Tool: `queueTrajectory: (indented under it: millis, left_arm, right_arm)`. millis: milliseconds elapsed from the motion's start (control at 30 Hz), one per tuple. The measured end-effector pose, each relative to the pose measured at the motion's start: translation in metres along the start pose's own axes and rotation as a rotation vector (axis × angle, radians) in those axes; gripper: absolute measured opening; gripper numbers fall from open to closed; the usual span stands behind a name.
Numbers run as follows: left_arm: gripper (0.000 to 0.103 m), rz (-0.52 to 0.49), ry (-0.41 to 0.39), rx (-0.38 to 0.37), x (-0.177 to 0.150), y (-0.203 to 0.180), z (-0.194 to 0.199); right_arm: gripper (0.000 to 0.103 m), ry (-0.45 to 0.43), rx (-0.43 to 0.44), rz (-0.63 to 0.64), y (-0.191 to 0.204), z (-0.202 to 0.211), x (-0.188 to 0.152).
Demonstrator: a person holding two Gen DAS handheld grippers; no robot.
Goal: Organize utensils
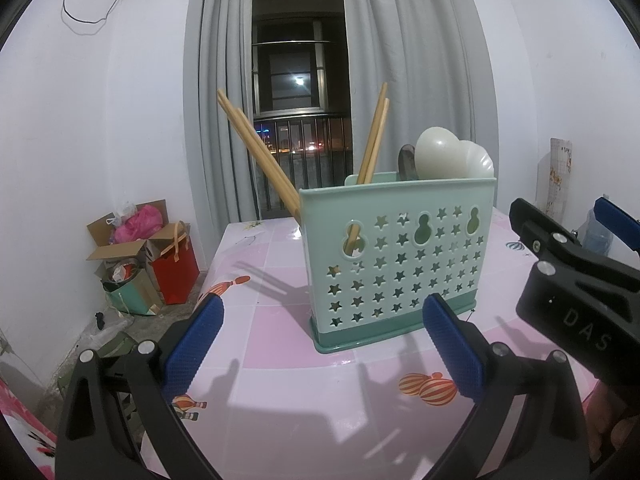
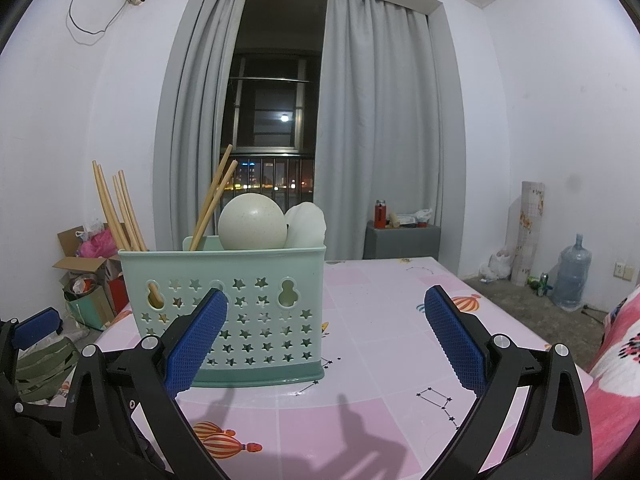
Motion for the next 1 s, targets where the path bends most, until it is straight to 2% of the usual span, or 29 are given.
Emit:
queueTrajectory:
  millis: [1000]
  left_arm:
    - [0.098,-0.007,0.002,0.004,-0.0002,0.0026,0.0015]
  right_arm:
    - [0.095,0.001,0.0,-0.001,0.0003,0.0003,0.0002]
Point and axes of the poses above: each gripper's, at about its wrist camera, not at the fingertips, and z roughly against the way its jaws point, y to its left, x to its top, the point moved 8 cm from there along -z, roughly the way its jaws point, and after that the axes turned 13 degrees about x, right-handed, at the moved point
